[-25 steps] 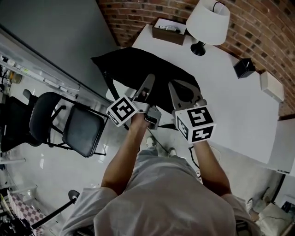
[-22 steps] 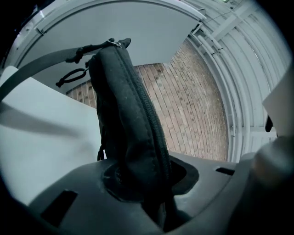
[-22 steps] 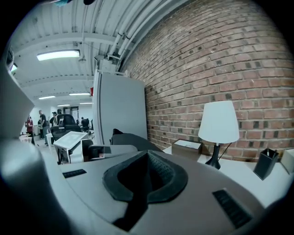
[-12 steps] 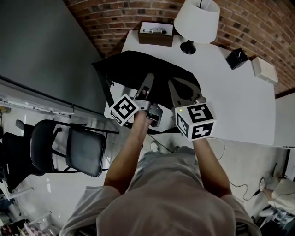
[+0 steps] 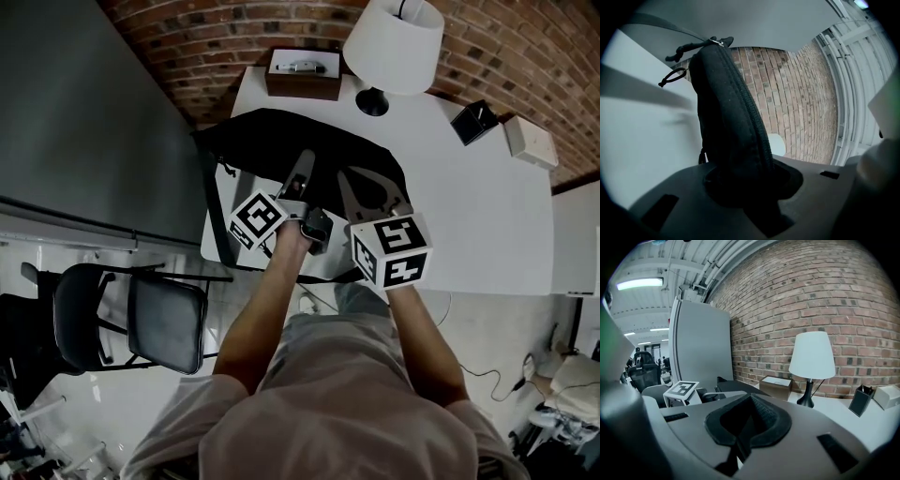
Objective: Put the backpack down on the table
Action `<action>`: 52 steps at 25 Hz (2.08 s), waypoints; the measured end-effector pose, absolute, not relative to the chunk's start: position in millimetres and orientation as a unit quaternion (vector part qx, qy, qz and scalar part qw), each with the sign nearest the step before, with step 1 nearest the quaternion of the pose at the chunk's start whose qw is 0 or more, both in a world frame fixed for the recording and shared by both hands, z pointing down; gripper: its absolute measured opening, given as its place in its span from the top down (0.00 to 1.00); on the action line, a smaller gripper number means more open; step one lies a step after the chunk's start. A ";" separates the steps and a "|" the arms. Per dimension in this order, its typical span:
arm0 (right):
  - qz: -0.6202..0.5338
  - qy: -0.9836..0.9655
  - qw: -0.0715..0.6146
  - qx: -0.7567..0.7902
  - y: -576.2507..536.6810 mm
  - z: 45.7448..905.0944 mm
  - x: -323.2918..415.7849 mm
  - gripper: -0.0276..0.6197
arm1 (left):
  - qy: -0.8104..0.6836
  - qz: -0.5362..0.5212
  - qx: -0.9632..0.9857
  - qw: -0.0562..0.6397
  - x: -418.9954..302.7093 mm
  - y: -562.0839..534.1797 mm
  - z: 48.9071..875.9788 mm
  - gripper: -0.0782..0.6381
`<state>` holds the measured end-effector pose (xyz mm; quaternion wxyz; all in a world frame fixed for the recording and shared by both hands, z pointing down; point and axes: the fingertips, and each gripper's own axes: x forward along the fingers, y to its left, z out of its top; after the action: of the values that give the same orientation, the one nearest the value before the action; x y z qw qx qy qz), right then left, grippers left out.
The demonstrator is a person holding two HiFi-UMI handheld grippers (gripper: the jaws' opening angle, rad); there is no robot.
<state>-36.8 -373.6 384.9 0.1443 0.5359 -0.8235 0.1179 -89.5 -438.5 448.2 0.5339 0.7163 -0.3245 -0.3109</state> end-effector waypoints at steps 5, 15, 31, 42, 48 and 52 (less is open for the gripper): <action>0.117 -0.832 0.156 0.519 -394.2 398.4 -31.6 0.95 | -0.339 -0.310 0.706 0.539 -78.3 -457.0 467.5 0.75; 0.139 -0.847 0.173 0.482 -429.1 420.3 -26.8 0.95 | -0.352 -0.323 0.692 0.542 -71.1 -486.9 487.0 0.75; 0.162 -0.852 0.178 0.465 -420.7 441.8 -40.3 0.95 | -0.341 -0.315 0.687 0.559 -74.0 -468.7 514.7 0.75; 0.170 -0.849 0.184 0.465 -405.5 456.2 -50.3 0.95 | -0.321 -0.351 0.663 0.578 -81.9 -456.2 533.3 0.73; 0.171 -0.846 0.189 0.468 -396.6 458.7 -55.4 0.95 | -0.314 -0.354 0.657 0.587 -83.9 -452.8 539.6 0.70; 0.173 -0.844 0.189 0.472 -390.4 460.9 -56.5 0.95 | -0.301 -0.373 0.648 0.592 -85.9 -447.4 541.7 0.64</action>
<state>-56.5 -390.4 460.9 0.1894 0.4718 -0.8436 0.1727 -85.9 -447.4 541.7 0.5921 0.6483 -0.3006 -0.3725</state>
